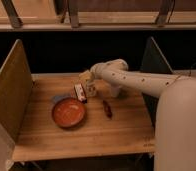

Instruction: Stand the bottle upright

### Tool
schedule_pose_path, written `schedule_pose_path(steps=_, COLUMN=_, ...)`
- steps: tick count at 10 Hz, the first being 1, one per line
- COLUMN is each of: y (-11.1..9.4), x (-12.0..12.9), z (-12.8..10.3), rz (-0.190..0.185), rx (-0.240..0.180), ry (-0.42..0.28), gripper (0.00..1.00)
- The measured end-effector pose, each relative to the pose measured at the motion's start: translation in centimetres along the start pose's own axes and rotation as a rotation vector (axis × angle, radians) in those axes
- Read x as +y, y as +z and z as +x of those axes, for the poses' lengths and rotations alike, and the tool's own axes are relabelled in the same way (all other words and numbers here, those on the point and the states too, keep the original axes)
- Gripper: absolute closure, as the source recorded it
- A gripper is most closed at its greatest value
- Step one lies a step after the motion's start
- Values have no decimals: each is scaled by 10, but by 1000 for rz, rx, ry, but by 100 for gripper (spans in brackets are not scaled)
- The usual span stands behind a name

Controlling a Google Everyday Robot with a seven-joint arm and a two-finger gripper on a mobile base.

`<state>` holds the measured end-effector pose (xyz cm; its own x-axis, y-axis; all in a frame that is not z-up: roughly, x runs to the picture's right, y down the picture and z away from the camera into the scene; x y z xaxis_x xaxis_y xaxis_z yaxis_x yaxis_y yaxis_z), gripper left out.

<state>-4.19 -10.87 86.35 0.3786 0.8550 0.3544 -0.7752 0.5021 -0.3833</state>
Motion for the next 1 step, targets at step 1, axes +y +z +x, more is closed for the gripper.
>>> schedule_pose_path(steps=1, y=0, x=0, z=0, rz=0, rx=0, ry=0, gripper=20)
